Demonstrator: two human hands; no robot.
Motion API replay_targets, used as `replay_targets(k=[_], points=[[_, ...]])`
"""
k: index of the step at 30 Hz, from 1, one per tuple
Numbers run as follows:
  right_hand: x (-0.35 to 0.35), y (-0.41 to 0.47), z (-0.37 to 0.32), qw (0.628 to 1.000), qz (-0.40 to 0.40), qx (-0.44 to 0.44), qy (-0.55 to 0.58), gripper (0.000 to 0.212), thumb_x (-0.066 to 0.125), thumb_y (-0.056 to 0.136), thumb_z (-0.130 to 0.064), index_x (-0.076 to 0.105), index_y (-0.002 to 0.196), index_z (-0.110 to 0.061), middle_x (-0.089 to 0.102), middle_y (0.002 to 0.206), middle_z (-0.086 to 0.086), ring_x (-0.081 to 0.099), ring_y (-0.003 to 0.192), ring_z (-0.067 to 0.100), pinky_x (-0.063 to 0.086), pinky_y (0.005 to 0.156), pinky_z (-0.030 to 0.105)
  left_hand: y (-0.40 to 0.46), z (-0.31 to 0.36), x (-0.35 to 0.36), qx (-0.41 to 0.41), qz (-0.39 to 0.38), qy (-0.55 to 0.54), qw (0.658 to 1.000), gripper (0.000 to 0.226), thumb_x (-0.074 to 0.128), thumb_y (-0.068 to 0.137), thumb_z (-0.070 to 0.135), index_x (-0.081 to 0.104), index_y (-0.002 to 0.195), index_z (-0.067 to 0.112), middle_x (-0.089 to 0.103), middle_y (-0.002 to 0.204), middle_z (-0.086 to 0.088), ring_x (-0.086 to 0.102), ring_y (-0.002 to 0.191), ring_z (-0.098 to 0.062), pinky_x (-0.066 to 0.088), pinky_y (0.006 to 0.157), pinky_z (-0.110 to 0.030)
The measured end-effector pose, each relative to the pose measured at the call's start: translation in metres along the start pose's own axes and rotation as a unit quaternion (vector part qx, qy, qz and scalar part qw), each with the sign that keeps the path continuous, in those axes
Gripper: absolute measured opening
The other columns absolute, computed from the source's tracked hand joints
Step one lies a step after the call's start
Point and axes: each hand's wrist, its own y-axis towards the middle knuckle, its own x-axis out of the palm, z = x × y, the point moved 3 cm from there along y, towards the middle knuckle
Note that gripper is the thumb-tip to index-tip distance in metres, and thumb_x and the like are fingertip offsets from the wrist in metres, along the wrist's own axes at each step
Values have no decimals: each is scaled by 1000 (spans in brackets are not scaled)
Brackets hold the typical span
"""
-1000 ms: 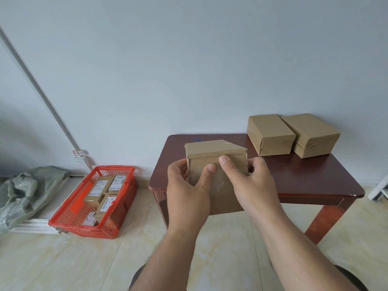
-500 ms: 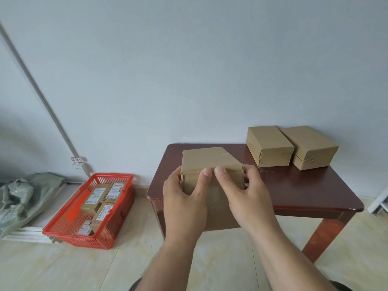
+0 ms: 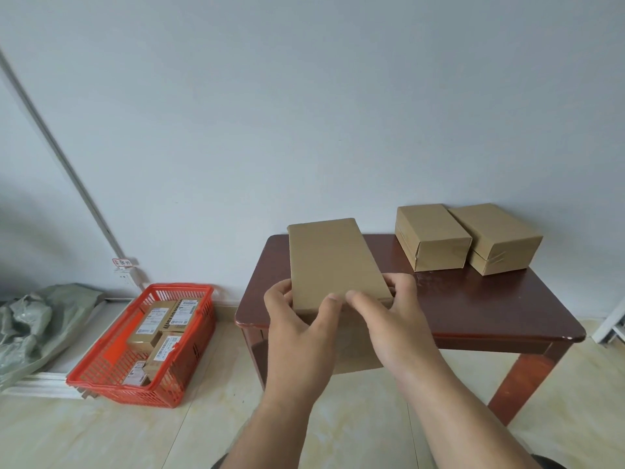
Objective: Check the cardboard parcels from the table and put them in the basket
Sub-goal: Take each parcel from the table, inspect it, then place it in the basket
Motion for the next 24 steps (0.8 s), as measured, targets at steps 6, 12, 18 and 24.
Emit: replay_targets(k=[6,12,18,24], points=[[-3,3,3,1000,-4,16,-2,52,81,87,-45,57,133,-44,77,108,-21,74,100,3,60,94,42,-1,1,0,19,9,12,1000,48,74,75,46,54,115,62,66,127,11,69,114,-10,61,91,-38],[6,-8,7,998,-4,-10,-60,57,84,84,-46,52,132,-46,72,115,-20,70,102,-2,59,91,33,16,-1,-13,7,57,71,996,64,79,84,54,57,140,31,53,131,9,61,110,0,54,100,-33],[-1,1,1,998,23,-4,-58,44,84,86,-45,55,118,-36,71,108,-15,71,95,2,58,80,31,8,-7,-10,23,57,83,995,53,82,84,47,53,127,43,49,123,22,53,119,1,49,93,-24],[1,1,5,995,15,-34,-92,64,80,76,-66,59,131,-40,70,122,-14,69,109,5,60,93,38,11,-7,-12,9,50,72,996,49,82,88,39,49,125,32,65,113,20,64,93,13,52,73,-11]])
